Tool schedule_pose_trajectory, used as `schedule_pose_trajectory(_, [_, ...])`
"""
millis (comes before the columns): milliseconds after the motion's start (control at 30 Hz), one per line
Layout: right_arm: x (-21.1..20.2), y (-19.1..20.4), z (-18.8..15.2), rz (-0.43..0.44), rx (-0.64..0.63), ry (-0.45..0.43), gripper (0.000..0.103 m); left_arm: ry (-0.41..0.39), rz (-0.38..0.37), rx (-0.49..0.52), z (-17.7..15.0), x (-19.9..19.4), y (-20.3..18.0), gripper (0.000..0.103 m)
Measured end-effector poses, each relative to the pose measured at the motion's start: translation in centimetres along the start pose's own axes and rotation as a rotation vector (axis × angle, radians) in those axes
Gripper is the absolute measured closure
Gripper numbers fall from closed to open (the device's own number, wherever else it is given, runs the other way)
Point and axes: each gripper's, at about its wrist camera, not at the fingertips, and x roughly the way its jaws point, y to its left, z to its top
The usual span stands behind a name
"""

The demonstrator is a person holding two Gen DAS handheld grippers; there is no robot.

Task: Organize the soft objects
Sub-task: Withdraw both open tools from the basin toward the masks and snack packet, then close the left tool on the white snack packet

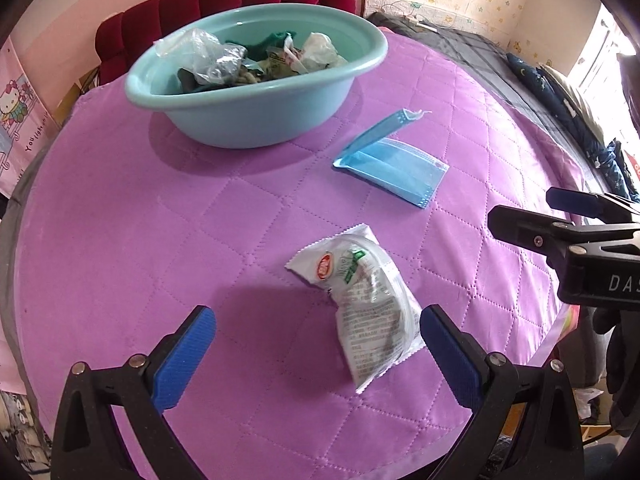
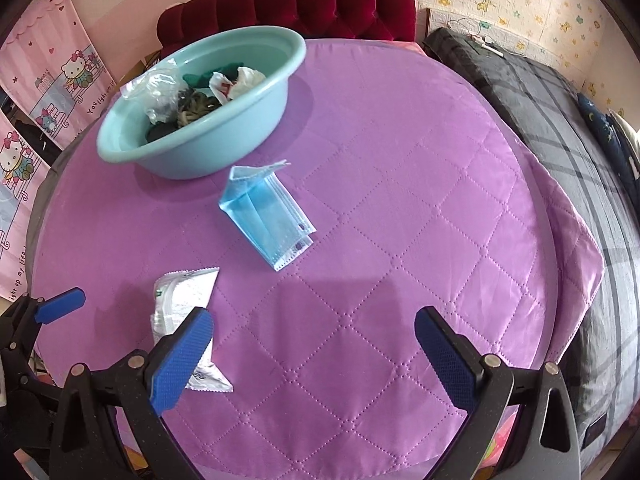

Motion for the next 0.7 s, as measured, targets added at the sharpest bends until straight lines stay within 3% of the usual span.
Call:
schedule_pose_trajectory(567, [2.4,-1.3,0.6,0.018,-0.029,0.039,0.0,0.062,-0.036,0.001,0.4,3.9,-2.4,0.001])
schedule_pose_trajectory(600, [2.6,-1.4,0.7,0.019,-0.032,0.042,0.0,0.064,-0.033,0.003,0.3,4.1,-2.4,0.002])
schedule_pose_trajectory(700, [2.9,-1.5,0.8,0.019,-0.037,0.045,0.0,0.066,-0.028,0.004,0.3,4.6,-2.4,0.024])
